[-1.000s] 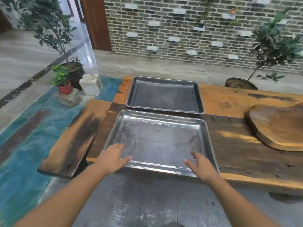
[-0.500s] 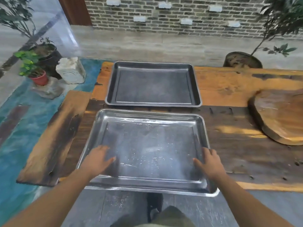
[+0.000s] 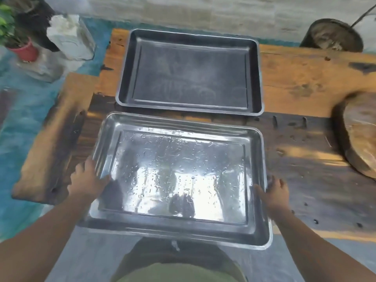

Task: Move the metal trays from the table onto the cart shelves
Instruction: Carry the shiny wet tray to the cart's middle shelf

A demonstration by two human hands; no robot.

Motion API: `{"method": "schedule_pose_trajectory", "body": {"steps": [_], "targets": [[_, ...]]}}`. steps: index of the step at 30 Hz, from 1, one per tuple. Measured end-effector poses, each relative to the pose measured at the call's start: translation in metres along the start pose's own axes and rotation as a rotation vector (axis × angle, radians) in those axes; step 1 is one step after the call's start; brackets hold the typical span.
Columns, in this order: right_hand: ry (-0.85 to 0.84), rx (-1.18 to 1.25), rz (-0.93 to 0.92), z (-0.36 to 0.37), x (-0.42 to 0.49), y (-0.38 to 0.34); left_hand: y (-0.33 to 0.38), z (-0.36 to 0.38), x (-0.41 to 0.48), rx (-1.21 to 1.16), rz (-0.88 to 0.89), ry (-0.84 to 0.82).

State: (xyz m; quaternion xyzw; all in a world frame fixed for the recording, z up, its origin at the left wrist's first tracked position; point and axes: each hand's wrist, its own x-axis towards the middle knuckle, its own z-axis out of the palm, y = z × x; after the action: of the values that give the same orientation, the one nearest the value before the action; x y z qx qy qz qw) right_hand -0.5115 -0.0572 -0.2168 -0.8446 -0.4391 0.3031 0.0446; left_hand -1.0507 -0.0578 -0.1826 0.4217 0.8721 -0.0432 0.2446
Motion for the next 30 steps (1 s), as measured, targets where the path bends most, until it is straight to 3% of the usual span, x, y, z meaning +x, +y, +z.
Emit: {"method": "schedule_pose_trajectory", "body": {"steps": [8, 21, 30], "targets": [[0.024, -0.033, 0.083, 0.024, 0.01, 0.008, -0.012, 0.006, 0.043, -0.103, -0.045, -0.021], [0.119, -0.102, 0.107, 0.036, 0.019, 0.014, -0.033, 0.025, 0.057, -0.044, -0.024, 0.047], [0.061, -0.186, 0.045, 0.026, 0.013, 0.011, -0.025, 0.013, 0.051, -0.051, -0.031, -0.022]]}}
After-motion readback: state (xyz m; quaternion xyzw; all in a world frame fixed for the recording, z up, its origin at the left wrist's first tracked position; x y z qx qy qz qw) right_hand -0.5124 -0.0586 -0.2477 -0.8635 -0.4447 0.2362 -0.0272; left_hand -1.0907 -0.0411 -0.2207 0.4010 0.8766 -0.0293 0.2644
